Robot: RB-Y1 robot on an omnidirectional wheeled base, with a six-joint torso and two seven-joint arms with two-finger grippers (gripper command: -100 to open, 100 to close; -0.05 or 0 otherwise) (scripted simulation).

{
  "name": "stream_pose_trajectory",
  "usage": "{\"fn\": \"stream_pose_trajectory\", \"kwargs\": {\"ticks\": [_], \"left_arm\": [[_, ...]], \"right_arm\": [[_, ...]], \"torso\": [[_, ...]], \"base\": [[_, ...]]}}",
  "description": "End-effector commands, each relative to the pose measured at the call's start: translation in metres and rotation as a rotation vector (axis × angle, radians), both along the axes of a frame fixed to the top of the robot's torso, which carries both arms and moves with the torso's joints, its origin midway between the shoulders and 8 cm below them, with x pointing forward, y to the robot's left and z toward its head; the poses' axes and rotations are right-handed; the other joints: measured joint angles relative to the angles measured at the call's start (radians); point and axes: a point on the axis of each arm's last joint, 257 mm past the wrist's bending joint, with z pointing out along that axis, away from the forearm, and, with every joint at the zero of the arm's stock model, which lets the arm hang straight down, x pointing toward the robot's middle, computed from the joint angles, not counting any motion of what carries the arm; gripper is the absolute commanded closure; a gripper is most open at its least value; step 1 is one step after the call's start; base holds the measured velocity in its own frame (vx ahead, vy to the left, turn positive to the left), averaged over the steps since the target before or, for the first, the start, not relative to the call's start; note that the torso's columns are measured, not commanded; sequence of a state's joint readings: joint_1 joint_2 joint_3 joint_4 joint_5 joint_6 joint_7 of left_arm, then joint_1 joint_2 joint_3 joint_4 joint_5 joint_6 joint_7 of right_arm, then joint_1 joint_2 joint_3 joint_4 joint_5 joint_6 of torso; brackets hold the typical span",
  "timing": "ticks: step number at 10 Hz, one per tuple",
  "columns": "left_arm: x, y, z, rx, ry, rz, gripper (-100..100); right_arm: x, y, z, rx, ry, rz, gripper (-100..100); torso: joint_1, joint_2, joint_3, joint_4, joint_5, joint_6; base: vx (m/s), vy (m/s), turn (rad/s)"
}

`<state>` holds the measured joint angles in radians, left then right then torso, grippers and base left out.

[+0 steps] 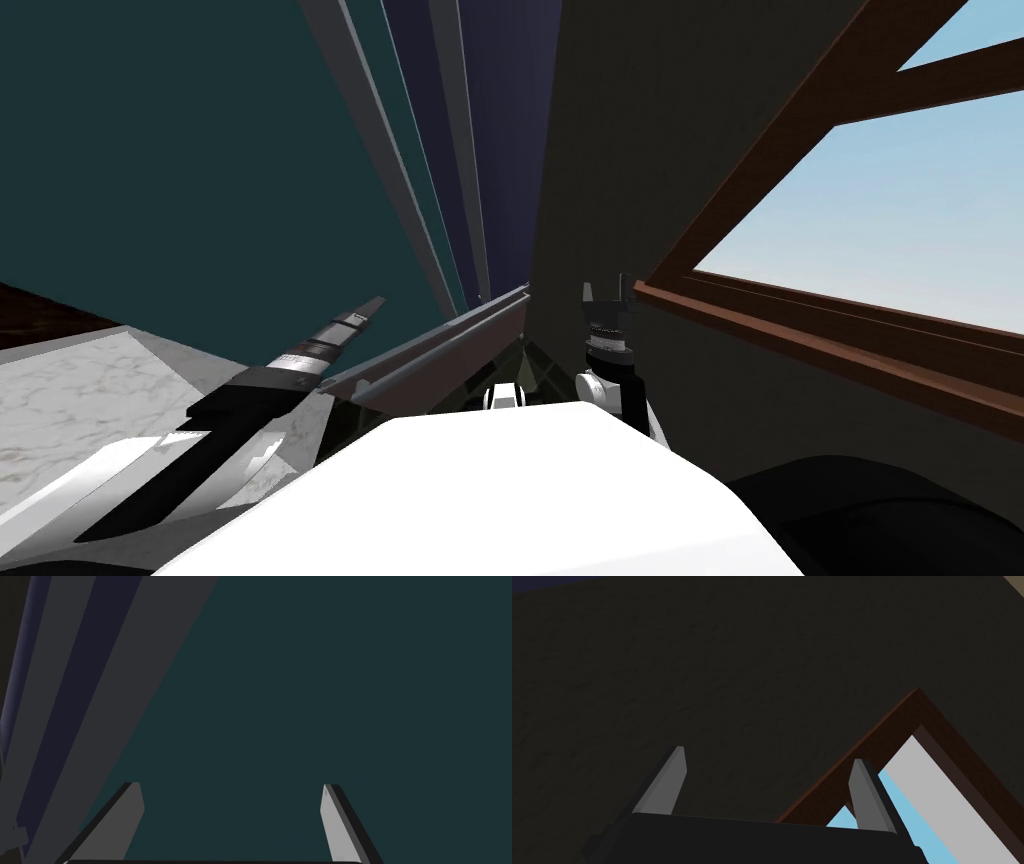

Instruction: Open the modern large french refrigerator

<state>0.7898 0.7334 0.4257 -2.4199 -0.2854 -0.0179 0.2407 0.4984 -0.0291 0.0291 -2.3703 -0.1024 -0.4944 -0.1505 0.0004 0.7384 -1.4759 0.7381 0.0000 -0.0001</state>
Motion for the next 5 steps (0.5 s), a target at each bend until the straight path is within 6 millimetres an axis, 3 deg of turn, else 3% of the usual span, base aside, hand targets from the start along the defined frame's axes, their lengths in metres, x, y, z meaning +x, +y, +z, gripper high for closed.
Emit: {"fn": "stream_pose_trajectory", "kwargs": {"ticks": [1, 5], "left_arm": [[0.004, 0.007, 0.004, 0.067, 0.036, 0.019, -100], [0.007, 0.000, 0.019, 0.143, 0.051, 0.011, -100]], "right_arm": [[0.000, 0.000, 0.000, 0.000, 0.000, 0.000, 0], [0.000, 0.000, 0.000, 0.000, 0.000, 0.000, 0]], "torso": [[0.000, 0.002, 0.001, 0.000, 0.000, 0.000], [-0.001, 0.000, 0.000, 0.000, 0.000, 0.000]], "base": [[0.111, -0.074, -0.054], [0.104, -0.055, -0.034]]}}
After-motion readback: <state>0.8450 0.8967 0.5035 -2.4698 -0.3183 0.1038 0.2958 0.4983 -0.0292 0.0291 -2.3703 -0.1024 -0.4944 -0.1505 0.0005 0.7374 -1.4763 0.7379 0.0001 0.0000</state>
